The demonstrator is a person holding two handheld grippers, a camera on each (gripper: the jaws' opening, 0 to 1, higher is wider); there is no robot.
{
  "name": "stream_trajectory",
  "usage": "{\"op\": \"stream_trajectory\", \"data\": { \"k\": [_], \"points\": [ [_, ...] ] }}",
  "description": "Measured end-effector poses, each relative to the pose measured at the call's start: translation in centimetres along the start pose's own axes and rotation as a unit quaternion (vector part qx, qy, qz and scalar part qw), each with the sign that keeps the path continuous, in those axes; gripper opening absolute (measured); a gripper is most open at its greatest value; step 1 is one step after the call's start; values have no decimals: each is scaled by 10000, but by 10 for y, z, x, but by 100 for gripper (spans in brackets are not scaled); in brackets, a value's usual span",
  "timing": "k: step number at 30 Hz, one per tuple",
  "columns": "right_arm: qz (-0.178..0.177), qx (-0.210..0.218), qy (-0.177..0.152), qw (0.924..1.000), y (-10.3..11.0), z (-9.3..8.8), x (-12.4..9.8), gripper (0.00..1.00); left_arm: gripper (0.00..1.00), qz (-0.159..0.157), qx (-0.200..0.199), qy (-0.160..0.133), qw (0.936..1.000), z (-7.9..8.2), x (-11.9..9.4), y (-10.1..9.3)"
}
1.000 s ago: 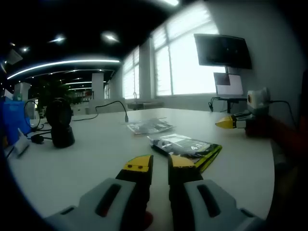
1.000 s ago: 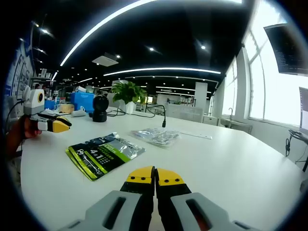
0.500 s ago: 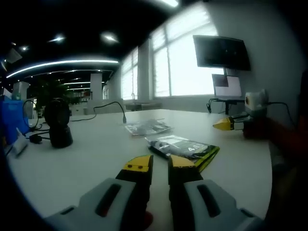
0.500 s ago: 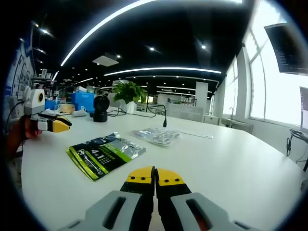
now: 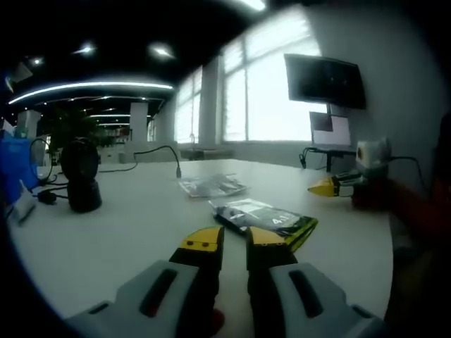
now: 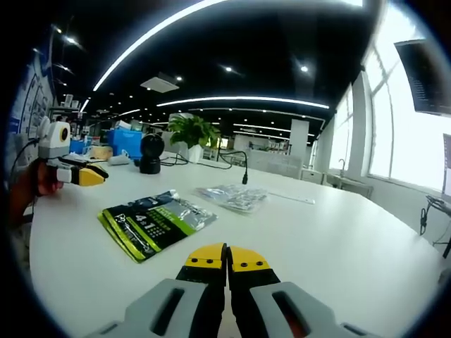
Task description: Clip sheet goods on table flip sheet goods clip sheet goods scan sheet goods put sheet goods back to table
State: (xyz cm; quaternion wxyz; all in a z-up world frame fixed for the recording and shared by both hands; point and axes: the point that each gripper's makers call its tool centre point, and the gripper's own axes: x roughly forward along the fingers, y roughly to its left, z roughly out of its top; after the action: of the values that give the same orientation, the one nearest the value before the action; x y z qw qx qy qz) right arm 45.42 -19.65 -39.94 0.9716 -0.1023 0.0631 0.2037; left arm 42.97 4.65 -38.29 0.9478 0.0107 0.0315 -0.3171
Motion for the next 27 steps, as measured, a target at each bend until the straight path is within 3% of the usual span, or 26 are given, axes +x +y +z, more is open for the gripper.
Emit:
{"op": "stream_trajectory", "data": {
  "k": [12,22,25,27],
  "points": [
    [-24,-46,5,10000,4,7,1,0,6,38,-43,17,10000,2,0,2],
    [156,5,-8,9999,14,17,10,0,6,-36,-147,32,9999,8,8,2],
    [257,-1,21,9997,21,18,12,0,6,-230,-506,51,9984,9,12,-3],
    [311,32,5,9995,25,21,13,0,6,-248,-483,60,9985,9,14,-3]
  ]
}}
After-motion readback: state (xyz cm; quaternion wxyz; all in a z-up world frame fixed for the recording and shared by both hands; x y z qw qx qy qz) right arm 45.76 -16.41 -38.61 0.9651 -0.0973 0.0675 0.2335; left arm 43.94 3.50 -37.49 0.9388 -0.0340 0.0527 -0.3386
